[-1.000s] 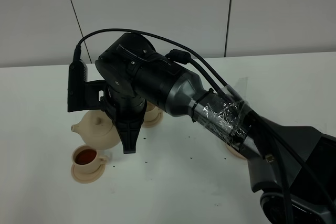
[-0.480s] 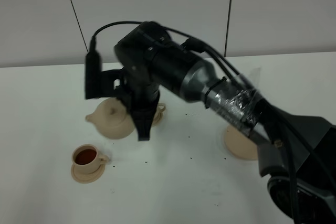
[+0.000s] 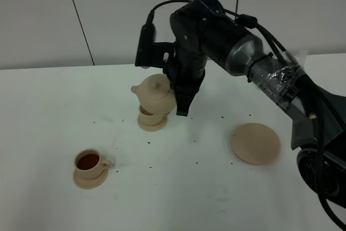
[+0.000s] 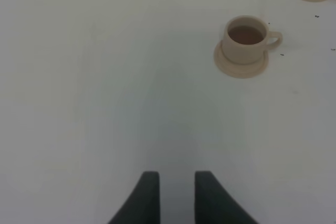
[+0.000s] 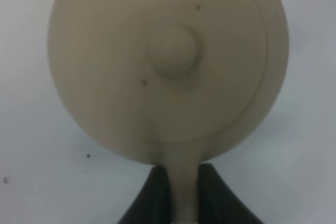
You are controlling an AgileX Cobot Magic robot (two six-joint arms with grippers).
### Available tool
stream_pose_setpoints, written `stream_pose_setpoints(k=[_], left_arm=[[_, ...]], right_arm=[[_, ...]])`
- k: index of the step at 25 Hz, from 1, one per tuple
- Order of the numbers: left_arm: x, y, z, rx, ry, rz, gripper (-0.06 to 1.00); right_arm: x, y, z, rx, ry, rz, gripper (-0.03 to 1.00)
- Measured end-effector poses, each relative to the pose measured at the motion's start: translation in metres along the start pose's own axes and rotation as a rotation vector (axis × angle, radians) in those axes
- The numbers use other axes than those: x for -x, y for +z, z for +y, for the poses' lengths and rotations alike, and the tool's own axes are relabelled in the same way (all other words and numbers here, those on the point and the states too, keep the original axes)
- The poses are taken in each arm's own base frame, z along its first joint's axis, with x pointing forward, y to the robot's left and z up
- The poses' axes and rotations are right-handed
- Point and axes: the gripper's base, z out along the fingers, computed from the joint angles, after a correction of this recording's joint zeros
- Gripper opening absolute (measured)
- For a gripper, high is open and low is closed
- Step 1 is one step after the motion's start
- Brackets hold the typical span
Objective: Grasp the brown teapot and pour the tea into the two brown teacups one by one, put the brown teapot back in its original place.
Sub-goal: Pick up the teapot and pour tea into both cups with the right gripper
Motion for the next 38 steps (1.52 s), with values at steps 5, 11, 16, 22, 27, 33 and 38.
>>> stream_pose_setpoints(k=[5, 11, 16, 22, 27, 33, 38], left_arm=[[0.0, 0.0, 0.0, 0.0, 0.0, 0.0, 0.24], [0.0, 0.0, 0.0, 0.0, 0.0, 0.0, 0.24], [0.0, 0.0, 0.0, 0.0, 0.0, 0.0, 0.24], [0.0, 0.0, 0.0, 0.0, 0.0, 0.0, 0.24], [0.0, 0.0, 0.0, 0.0, 0.0, 0.0, 0.24], [0.0, 0.0, 0.0, 0.0, 0.0, 0.0, 0.24], [0.0, 0.0, 0.0, 0.0, 0.001, 0.0, 0.24]], right_arm=[[-0.009, 0.001, -0.007, -0.005, 0.03, 0.008, 0.1], [-0.016, 0.001, -0.012, -0.003, 0.053, 0.007, 0.1], [-0.023, 0.008, -0.015, 0.018, 0.077, 0.004, 0.1], [-0.026, 0.008, -0.018, 0.028, 0.086, -0.008, 0.1], [-0.027, 0.011, -0.018, 0.037, 0.085, -0.013, 0.1], [-0.027, 0.022, -0.014, 0.064, 0.072, -0.012, 0.1], [-0.028, 0.026, -0.014, 0.067, 0.062, -0.006, 0.1]])
